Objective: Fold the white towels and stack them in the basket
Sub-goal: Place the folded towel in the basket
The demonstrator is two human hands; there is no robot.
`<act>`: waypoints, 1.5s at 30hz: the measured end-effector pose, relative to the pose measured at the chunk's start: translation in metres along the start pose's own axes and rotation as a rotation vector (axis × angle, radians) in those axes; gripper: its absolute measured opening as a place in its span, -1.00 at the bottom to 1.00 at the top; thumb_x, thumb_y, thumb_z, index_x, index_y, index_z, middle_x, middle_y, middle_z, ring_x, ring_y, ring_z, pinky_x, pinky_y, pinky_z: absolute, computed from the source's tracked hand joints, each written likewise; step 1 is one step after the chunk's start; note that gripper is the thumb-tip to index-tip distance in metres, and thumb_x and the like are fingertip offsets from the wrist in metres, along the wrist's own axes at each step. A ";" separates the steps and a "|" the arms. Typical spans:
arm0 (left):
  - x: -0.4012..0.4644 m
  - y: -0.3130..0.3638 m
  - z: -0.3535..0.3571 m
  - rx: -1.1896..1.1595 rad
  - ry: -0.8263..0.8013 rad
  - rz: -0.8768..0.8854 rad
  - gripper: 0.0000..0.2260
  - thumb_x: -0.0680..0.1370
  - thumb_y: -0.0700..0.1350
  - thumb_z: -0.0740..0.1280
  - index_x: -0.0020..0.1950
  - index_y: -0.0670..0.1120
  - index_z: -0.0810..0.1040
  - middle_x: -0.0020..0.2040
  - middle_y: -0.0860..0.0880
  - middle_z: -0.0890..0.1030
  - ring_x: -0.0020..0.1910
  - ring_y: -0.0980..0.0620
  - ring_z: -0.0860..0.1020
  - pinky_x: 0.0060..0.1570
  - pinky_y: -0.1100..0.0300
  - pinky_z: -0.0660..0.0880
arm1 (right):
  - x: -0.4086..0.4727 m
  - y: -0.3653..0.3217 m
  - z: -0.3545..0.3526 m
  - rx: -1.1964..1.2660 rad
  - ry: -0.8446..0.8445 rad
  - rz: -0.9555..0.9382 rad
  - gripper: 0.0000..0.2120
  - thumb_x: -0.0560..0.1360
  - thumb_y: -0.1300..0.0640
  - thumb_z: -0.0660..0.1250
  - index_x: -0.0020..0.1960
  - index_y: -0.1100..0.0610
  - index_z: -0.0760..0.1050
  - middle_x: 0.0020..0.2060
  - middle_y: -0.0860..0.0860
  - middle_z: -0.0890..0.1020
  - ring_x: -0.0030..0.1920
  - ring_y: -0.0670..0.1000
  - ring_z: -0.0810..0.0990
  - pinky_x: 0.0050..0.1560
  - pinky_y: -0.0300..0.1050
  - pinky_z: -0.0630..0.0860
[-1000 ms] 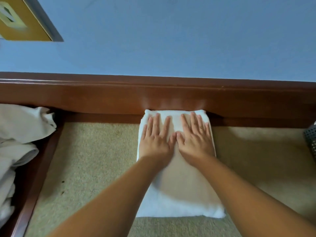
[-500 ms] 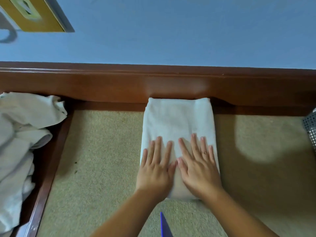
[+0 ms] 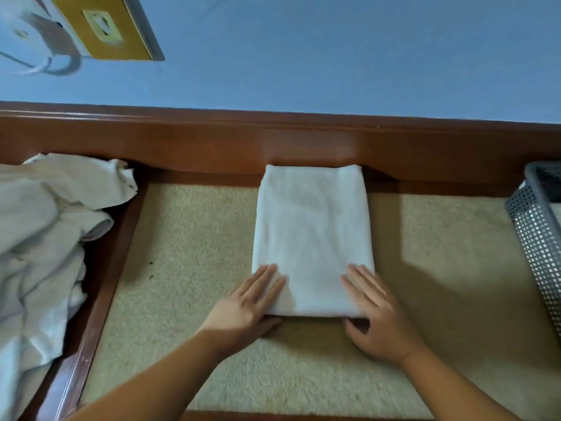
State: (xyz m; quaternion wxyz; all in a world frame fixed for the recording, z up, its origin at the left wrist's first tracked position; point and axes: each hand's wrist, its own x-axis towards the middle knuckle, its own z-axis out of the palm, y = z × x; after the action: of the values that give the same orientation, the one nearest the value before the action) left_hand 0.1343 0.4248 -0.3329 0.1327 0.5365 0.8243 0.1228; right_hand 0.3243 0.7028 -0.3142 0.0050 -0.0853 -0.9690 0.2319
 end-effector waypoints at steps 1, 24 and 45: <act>-0.001 -0.001 0.004 0.023 0.022 0.010 -0.32 0.66 0.21 0.26 0.69 -0.03 0.14 0.67 -0.14 0.20 0.63 -0.14 0.23 0.37 -0.13 0.52 | -0.006 0.003 0.007 0.002 0.015 0.002 -0.22 0.42 0.20 0.54 0.59 0.17 0.35 0.63 0.03 0.27 0.65 0.09 0.18 0.53 0.23 0.33; 0.044 0.045 -0.239 -0.881 0.305 -0.347 -0.76 0.57 0.06 0.44 0.08 -0.08 0.60 -0.15 0.07 0.64 -0.20 0.14 0.56 -0.21 0.22 0.49 | 0.058 -0.069 -0.223 0.800 0.313 0.422 -0.73 0.53 0.09 0.44 0.18 -0.14 0.54 0.09 -0.01 0.63 0.11 0.07 0.64 0.13 0.13 0.58; 0.051 0.037 -0.042 -0.979 -0.005 -0.883 -0.47 0.50 0.41 0.33 0.36 0.20 0.34 0.12 0.10 0.63 0.05 -0.03 0.66 0.08 -0.13 0.65 | 0.051 -0.022 -0.012 0.554 0.037 1.054 -0.32 0.68 -0.28 0.09 0.47 0.29 0.36 0.39 0.29 0.50 0.37 0.28 0.50 0.24 0.05 0.42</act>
State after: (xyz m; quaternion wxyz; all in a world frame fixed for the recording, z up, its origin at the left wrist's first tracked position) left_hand 0.1317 0.4837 -0.2855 0.4014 0.0259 0.8154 0.4164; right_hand 0.2715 0.6976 -0.2947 -0.0718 -0.5544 -0.6992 0.4457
